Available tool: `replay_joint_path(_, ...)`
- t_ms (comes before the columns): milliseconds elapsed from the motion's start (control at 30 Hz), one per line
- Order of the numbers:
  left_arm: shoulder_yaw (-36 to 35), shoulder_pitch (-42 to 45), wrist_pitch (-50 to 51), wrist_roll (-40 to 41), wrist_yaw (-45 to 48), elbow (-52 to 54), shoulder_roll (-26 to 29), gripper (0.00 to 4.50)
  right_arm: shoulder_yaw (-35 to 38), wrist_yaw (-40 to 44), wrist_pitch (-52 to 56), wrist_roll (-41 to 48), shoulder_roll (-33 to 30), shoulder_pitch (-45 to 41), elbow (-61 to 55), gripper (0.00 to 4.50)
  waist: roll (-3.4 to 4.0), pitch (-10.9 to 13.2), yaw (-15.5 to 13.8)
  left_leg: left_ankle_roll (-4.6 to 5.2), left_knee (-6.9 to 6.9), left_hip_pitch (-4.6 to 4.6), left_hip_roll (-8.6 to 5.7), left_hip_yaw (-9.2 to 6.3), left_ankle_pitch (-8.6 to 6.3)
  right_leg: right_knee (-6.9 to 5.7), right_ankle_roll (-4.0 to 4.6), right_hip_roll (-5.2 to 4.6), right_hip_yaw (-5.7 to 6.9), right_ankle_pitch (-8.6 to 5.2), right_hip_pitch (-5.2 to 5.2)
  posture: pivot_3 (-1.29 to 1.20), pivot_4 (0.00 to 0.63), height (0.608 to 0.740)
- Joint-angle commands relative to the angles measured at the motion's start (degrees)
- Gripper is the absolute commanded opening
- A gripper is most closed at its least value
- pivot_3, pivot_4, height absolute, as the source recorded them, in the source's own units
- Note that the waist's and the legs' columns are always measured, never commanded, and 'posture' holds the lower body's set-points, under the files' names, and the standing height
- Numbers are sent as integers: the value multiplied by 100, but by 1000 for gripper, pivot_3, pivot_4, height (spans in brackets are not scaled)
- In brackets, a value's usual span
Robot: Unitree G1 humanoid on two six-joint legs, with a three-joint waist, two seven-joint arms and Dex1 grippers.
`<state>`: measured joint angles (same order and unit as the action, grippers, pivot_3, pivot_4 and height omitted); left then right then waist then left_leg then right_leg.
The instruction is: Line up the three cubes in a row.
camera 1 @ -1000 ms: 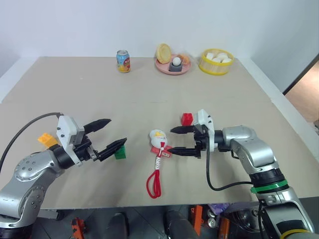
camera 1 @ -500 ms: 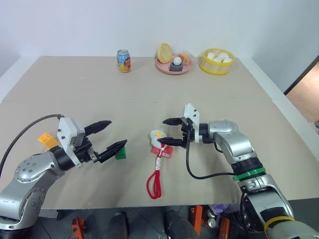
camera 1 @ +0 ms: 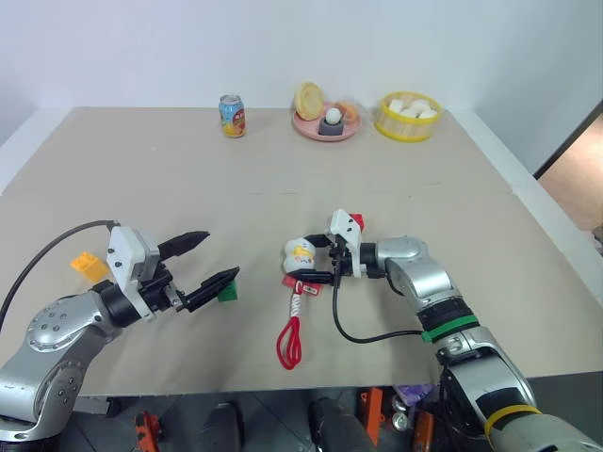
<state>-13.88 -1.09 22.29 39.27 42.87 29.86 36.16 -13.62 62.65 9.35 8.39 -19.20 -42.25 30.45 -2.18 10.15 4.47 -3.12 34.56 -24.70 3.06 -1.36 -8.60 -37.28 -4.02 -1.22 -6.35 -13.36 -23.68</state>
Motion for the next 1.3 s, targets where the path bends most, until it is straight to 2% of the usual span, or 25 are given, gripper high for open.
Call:
replay_joint_path(33, -145, 34, -154, 7, -31, 156, -27, 4500, 72, -152, -321, -131, 125, -201, 329, 4237, 0, 0, 0, 0, 0, 0, 0, 1, 0, 0, 0, 0, -1, 0, 0, 0, 150, 740)
replay_joint_path(400, -67, -26, -238, -100, -29, 138, -101, 4500, 110, 10, -366, -158, 28, -5, 283, 600, 1, 0, 0, 0, 1, 5, 0, -1, 0, 0, 0, -1, 0, 2, 7, 0, 150, 740)
replay_joint_path(600, 65, 142, -234, -110, 80, 41, -123, 4500, 148, 263, 49, 37, -226, 171, -354, 600, 1, 0, -18, 0, 3, 10, -1, -1, 1, 0, -1, -2, 0, 1, 15, 0, 150, 740)
replay_joint_path(767, 288, 505, -253, -185, 248, -172, -118, 4500, 633, 503, 960, 769, -656, 169, -1434, 600, 15, 10, -25, 0, 3, 4, -4, 0, 1, 2, -4, -4, -1, -1, 12, 0, 150, 740)
replay_joint_path(933, 585, 1206, -264, -234, 446, -630, -228, 4500, 1731, 759, 2297, 2024, -1630, 85, -2524, 600, 29, 20, -38, -1, 1, -14, -8, -11, 0, 2, -14, -3, 0, -10, 2, 0, 150, 740)
replay_joint_path(1000, 762, 1506, -333, -324, 579, -934, -327, 4500, 2115, 785, 2448, 2149, -2168, 172, -2681, 600, 31, 21, -60, 0, 1, -19, -12, -16, 0, 3, -17, -3, 2, -15, 2, 0, 150, 740)
replay_joint_path(1067, 919, 1725, -402, -424, 686, -1183, -430, 4500, 2280, 732, 2288, 1969, -2600, 309, -2581, 600, 32, 22, -91, 1, 1, -23, -17, -19, -1, 8, -20, -6, 3, -18, 2, 0, 150, 740)
replay_joint_path(1200, 1253, 2135, -551, -629, 866, -1616, -703, 4500, 2691, 306, 1640, 1498, -3219, 351, -1641, 600, 32, 22, -108, 1, 2, -26, -18, -16, -5, 15, -22, -7, 2, -20, 2, 0, 150, 740)
replay_joint_path(1300, 1479, 2379, -695, -803, 997, -1927, -906, 4500, 2745, -776, 895, 837, -3307, -33, -508, 600, 35, 23, -85, 2, 3, -24, -18, -13, -4, 14, -22, -7, 0, -14, 0, 0, 150, 740)
